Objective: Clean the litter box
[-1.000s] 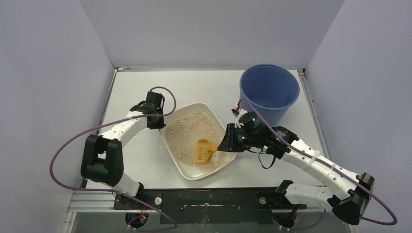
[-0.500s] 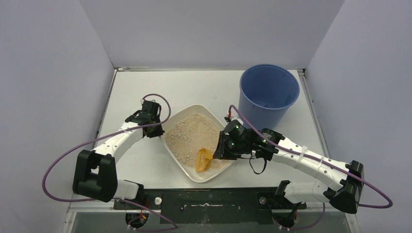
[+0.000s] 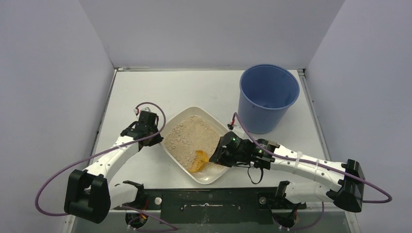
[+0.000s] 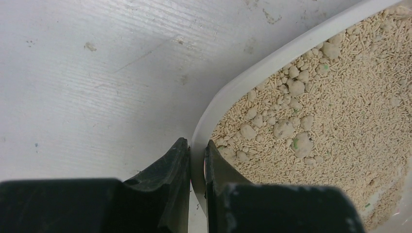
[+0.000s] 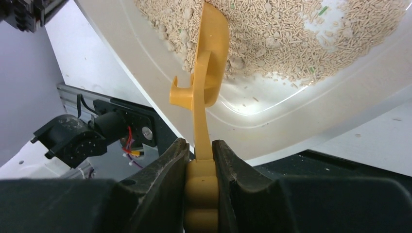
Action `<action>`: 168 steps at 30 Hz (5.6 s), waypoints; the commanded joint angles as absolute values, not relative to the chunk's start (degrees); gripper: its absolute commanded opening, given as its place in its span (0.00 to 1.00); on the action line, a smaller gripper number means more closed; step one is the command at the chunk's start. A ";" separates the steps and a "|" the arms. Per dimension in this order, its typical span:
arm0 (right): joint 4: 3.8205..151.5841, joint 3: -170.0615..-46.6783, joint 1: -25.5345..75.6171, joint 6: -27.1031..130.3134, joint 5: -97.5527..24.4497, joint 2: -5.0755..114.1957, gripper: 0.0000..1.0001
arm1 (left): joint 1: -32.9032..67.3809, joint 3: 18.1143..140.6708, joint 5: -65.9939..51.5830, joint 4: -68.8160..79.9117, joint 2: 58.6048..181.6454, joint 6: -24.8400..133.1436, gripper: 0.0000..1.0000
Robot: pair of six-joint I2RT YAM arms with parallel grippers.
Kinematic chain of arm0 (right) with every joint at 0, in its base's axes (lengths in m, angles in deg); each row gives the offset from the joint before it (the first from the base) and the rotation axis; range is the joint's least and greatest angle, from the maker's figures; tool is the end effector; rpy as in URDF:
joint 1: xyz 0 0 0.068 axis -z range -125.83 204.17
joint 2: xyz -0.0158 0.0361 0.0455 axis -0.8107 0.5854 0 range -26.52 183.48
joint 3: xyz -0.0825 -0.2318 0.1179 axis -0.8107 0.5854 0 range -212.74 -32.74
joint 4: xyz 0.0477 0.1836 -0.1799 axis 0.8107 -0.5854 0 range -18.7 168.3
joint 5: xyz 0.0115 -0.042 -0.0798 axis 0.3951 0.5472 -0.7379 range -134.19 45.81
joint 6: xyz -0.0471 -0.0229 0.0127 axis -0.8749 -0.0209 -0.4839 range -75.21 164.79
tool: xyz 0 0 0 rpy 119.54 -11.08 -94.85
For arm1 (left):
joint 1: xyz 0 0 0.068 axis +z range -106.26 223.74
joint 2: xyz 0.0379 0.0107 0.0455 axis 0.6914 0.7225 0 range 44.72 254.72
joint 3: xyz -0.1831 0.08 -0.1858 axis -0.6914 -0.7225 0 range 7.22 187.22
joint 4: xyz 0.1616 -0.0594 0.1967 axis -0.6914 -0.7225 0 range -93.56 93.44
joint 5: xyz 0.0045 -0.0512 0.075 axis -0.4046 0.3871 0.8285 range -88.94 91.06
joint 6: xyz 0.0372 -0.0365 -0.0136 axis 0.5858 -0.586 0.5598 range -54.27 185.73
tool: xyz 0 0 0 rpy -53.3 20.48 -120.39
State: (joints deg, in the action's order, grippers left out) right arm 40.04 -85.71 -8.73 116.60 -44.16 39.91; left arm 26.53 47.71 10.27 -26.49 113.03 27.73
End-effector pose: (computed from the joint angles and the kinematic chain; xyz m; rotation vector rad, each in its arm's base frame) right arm 0.1068 0.2088 0.2708 0.2134 2.7427 0.8817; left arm 0.2169 -0.0611 0.2053 -0.5219 2.5132 -0.1604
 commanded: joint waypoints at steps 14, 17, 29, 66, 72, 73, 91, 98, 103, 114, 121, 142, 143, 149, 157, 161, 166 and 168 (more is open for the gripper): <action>48.36 -77.41 -15.04 139.75 -66.31 44.98 0.00 | 19.38 44.81 6.43 -28.46 106.66 22.17 0.00; 49.96 -76.25 -15.52 142.44 -69.39 46.56 0.00 | 18.37 45.37 6.56 -28.87 106.35 22.46 0.00; 66.68 -68.97 -15.24 141.36 -72.57 51.40 0.00 | 14.71 46.04 7.68 -29.85 106.03 23.50 0.00; 156.84 -37.83 -10.28 121.04 -69.34 65.76 0.00 | 19.20 49.10 10.87 -31.48 107.65 27.25 0.00; 163.33 -36.43 -9.49 119.56 -66.98 67.08 0.00 | 21.51 49.85 10.79 -31.25 108.45 28.63 0.00; 163.80 -36.31 -9.36 119.50 -66.56 67.16 0.00 | 21.70 50.07 10.89 -31.27 108.64 28.79 0.00; 165.35 -33.74 -7.08 118.89 -62.69 57.88 0.00 | 26.44 53.46 13.54 -30.21 113.09 34.96 0.00; 161.22 -33.09 -6.36 118.17 -62.30 50.45 0.00 | 28.80 55.33 14.35 -29.87 114.71 37.87 0.00; 160.98 -31.25 -5.65 118.35 -61.42 45.95 0.00 | 30.80 57.43 15.42 -30.39 115.75 39.97 0.00; 156.80 -29.21 -3.69 122.20 -58.09 35.39 0.00 | 30.93 58.47 15.47 -27.72 117.90 37.94 0.30; 142.69 -31.23 -3.50 121.10 -57.74 24.66 0.00 | 30.99 60.20 13.85 -29.90 116.42 37.41 0.49; 147.74 -31.49 2.29 128.32 -51.90 27.15 0.00 | 30.95 69.60 5.32 -40.53 108.75 38.15 0.68; 145.92 -33.26 1.72 126.64 -50.50 27.10 0.00 | 30.91 69.76 4.94 -40.58 108.47 38.29 0.69; 147.49 -30.77 2.10 129.44 -52.39 26.92 0.00 | 30.99 71.16 3.93 -41.83 107.75 38.83 0.70; 142.99 -35.78 2.55 127.37 -46.81 25.52 0.00 | 30.94 72.92 2.47 -42.59 107.44 39.09 0.70; 143.37 -33.92 4.35 130.98 -49.15 24.47 0.00 | 30.95 73.23 2.22 -42.86 107.33 39.33 0.71; 147.54 -35.88 2.59 128.89 -45.07 27.93 0.00 | 30.99 73.57 1.71 -43.07 107.41 39.46 0.71; 148.01 -31.40 4.82 134.20 -50.29 26.34 0.00 | 30.99 73.36 1.93 -43.09 107.11 39.58 0.71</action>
